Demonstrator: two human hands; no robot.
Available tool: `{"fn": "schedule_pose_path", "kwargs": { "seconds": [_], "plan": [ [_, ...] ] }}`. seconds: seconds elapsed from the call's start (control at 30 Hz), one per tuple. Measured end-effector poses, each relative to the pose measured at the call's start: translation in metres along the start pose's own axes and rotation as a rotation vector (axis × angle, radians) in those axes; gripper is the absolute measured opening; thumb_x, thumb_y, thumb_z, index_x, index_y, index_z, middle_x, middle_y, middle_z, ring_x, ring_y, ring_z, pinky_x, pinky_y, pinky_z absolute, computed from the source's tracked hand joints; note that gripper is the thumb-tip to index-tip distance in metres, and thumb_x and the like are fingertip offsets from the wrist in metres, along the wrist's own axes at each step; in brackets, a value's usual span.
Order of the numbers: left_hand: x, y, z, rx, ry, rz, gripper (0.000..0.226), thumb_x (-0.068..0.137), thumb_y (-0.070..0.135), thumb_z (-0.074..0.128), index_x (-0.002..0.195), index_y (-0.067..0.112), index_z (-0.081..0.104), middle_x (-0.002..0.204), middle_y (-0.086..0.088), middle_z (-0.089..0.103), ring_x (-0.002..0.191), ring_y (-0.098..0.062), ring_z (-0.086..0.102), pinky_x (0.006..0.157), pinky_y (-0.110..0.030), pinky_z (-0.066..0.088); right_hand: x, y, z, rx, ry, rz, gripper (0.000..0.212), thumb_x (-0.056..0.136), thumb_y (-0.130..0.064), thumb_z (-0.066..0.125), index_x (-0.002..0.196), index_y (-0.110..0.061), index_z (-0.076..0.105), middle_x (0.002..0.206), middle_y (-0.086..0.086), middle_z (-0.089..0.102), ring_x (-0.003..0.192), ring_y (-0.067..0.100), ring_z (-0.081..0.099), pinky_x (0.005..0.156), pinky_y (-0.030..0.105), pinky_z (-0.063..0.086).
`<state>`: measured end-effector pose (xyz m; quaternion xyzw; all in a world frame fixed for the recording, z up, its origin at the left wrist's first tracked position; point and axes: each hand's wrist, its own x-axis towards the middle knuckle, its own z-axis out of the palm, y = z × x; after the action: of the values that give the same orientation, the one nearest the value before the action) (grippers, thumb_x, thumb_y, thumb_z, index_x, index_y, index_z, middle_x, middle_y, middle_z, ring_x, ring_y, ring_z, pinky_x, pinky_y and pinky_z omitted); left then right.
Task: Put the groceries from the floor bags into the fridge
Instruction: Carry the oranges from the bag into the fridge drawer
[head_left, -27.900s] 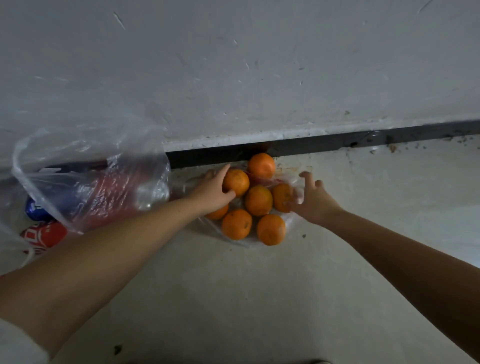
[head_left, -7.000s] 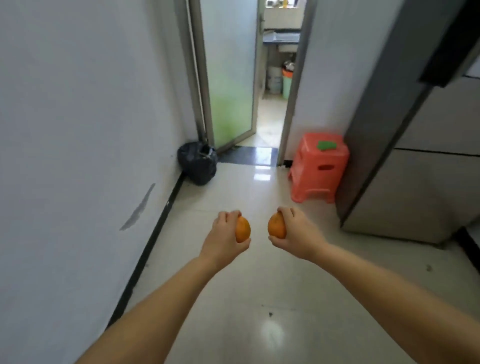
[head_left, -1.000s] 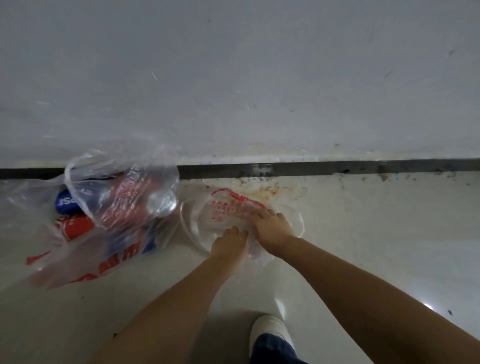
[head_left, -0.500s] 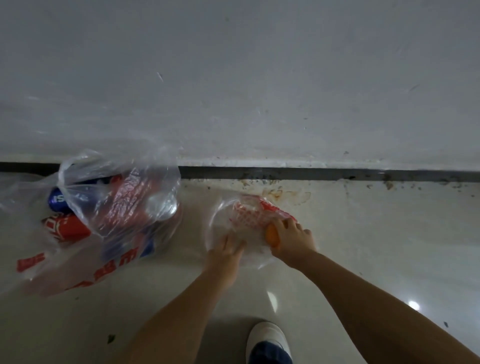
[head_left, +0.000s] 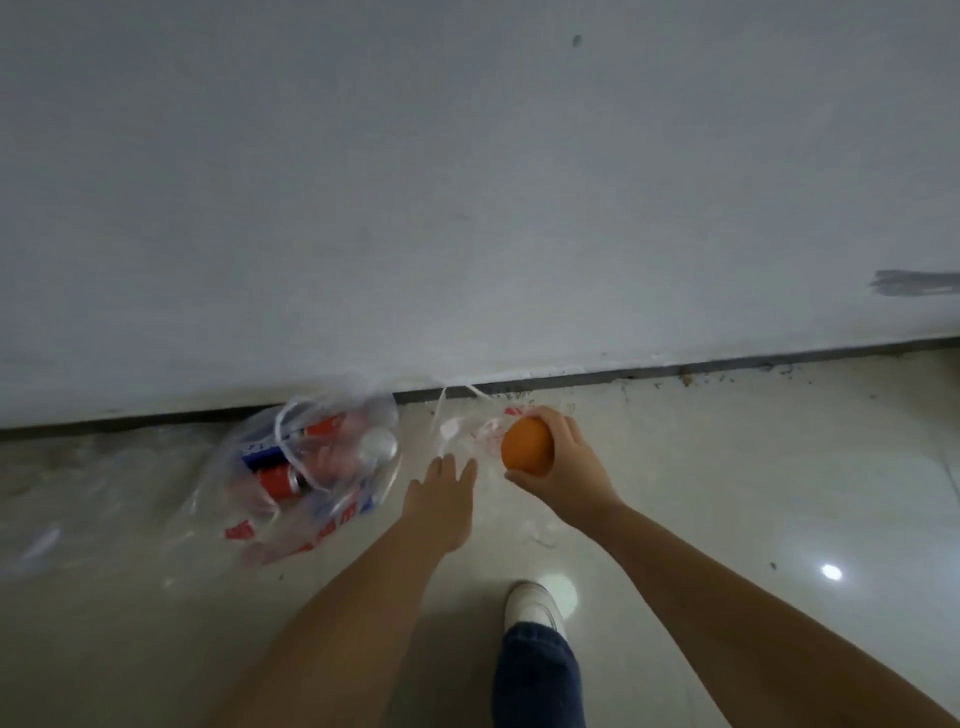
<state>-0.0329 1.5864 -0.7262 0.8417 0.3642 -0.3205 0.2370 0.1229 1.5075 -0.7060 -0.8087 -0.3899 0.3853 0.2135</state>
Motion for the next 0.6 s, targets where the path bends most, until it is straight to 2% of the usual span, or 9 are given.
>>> {"fn": "schedule_pose_path", "kwargs": {
  "seconds": [0.13, 0.27, 0.33, 0.5, 0.6],
  "plan": [
    [-0.045, 0.007, -0.052, -0.004, 0.041, 0.006, 0.065, 0.097, 0.011, 0.038, 0.151, 0.019, 0.003, 0.158, -0.014, 0.006, 0.146, -0.032, 0.009, 0.116, -0.044, 0.017, -0.026, -0.031, -0.031, -0.123, 0.008, 0.012, 0.074, 0.075, -0.039, 0.076, 0.135, -0.031, 0.033, 0.140, -0.001, 0.037, 0.121, 0.024, 0.045, 0.100, 0.040, 0.045],
    [-0.109, 0.023, -0.097, -0.071, 0.011, 0.021, 0.075, 0.091, 0.005, 0.044, 0.151, 0.024, 0.003, 0.159, -0.008, 0.002, 0.145, -0.032, 0.012, 0.116, -0.045, 0.025, -0.090, -0.063, -0.075, -0.162, 0.012, 0.075, 0.073, 0.079, -0.037, 0.072, 0.138, -0.029, 0.031, 0.143, -0.001, 0.033, 0.125, 0.024, 0.039, 0.100, 0.036, 0.043],
    [-0.151, 0.036, -0.126, -0.053, 0.061, 0.069, 0.074, 0.088, 0.004, 0.046, 0.150, 0.022, 0.011, 0.157, -0.009, 0.013, 0.141, -0.032, 0.022, 0.112, -0.043, 0.032, -0.130, -0.083, -0.102, -0.175, 0.028, 0.096, 0.073, 0.080, -0.039, 0.070, 0.139, -0.029, 0.029, 0.143, 0.000, 0.032, 0.126, 0.024, 0.038, 0.100, 0.036, 0.043],
    [-0.260, 0.085, -0.191, 0.026, 0.227, 0.186, 0.050, 0.094, 0.014, 0.039, 0.143, 0.016, 0.029, 0.143, -0.013, 0.040, 0.130, -0.031, 0.039, 0.102, -0.041, 0.039, -0.244, -0.136, -0.162, -0.138, 0.174, 0.147, 0.073, 0.081, -0.038, 0.068, 0.141, -0.027, 0.027, 0.142, 0.004, 0.031, 0.126, 0.028, 0.036, 0.099, 0.039, 0.043],
    [-0.323, 0.127, -0.208, 0.019, 0.342, 0.328, 0.028, 0.096, 0.025, 0.037, 0.116, 0.012, 0.053, 0.119, -0.011, 0.058, 0.109, -0.029, 0.053, 0.081, -0.036, 0.043, -0.324, -0.149, -0.186, -0.074, 0.300, 0.204, 0.073, 0.081, -0.039, 0.067, 0.141, -0.028, 0.027, 0.140, 0.005, 0.031, 0.124, 0.028, 0.036, 0.097, 0.040, 0.043]
  ]
}}
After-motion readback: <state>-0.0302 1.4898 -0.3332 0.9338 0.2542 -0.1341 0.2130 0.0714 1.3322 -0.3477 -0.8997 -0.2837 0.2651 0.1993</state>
